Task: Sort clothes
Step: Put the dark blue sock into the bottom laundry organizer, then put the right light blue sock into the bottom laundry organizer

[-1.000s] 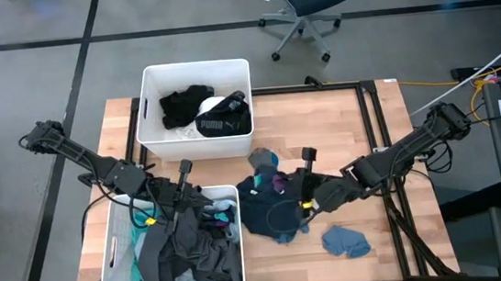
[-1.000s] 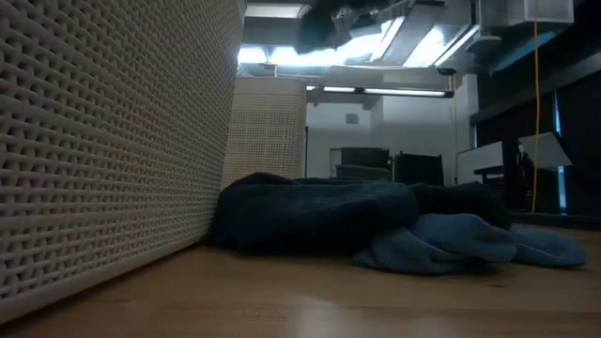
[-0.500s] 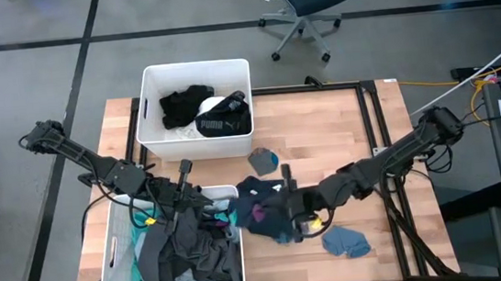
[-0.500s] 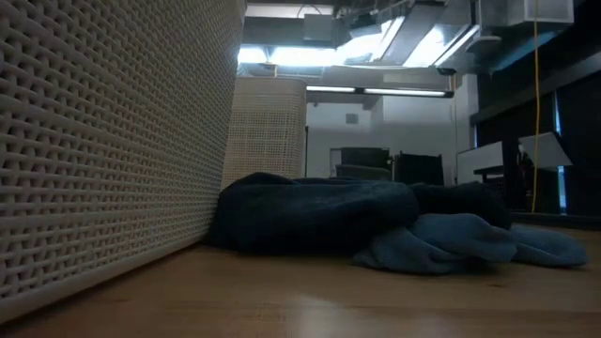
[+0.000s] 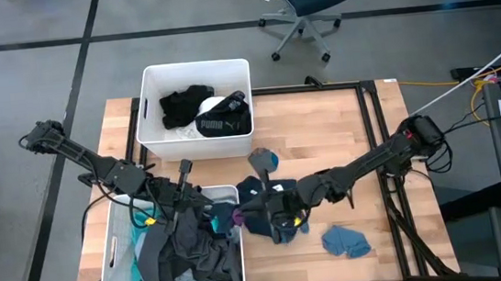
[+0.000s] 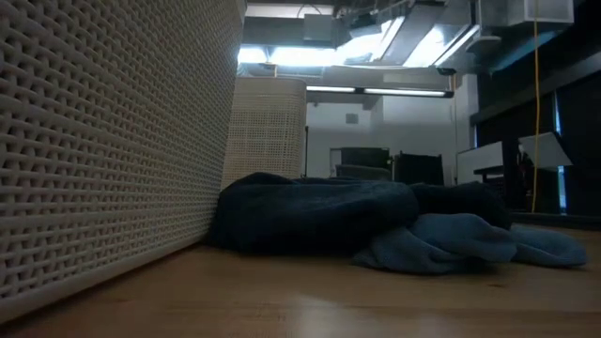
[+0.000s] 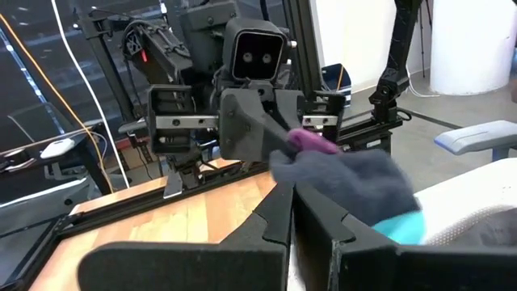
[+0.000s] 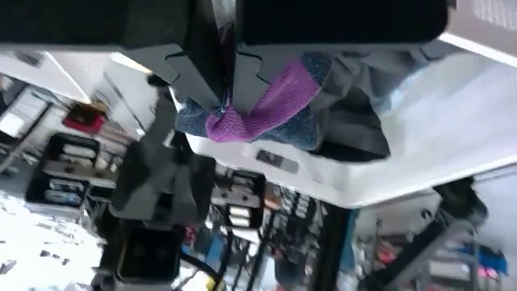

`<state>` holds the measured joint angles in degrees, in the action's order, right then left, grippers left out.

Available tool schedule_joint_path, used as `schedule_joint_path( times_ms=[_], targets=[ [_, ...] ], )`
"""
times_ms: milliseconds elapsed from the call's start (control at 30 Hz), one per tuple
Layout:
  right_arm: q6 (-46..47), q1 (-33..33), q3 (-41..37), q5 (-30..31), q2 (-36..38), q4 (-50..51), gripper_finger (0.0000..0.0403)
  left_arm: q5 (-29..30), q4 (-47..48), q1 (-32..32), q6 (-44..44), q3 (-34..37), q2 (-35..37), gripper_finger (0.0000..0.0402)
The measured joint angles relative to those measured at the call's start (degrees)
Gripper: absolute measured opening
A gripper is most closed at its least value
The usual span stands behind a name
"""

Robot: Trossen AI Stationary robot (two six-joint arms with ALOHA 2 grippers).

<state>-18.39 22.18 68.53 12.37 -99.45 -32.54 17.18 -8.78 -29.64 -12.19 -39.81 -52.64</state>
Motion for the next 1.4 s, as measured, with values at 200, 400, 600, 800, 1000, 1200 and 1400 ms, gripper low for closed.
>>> schedule_joint_path(
  times_ms=[200,400,600,800,1000,1200,1400],
  targets=[
    [0.07,-0.55,0.0,-5.02,-2.84,-5.0,0.0017,0.01,0.04,0.0,0.0,0.0,0.0,0.0005],
    [0.09,-0.55,0.0,-5.49,-4.63,-5.13,0.0021,-0.01,0.07,0.02,0.0,0.0,0.0,0.0005],
    [0.09,-0.55,0.0,-5.47,-4.75,-5.19,0.0095,-0.01,0.05,0.02,0.0,0.0,0.0,0.0005],
    [0.08,-0.46,0.01,-5.43,-4.74,-4.9,0.0184,-0.01,0.05,0.0,0.02,0.0,0.0,0.0005],
    [-0.07,0.94,0.03,-2.39,-2.41,-3.81,0.0222,0.0,0.28,0.0,0.07,0.0,0.0,0.0005],
    [0.27,5.08,0.07,8.51,3.86,10.94,0.0222,0.01,0.44,0.01,0.22,0.0,0.0,0.0005],
    [11.5,9.22,0.09,15.71,8.33,30.94,0.0221,-0.01,0.42,0.02,0.22,0.0,0.0,0.0005]
  ],
)
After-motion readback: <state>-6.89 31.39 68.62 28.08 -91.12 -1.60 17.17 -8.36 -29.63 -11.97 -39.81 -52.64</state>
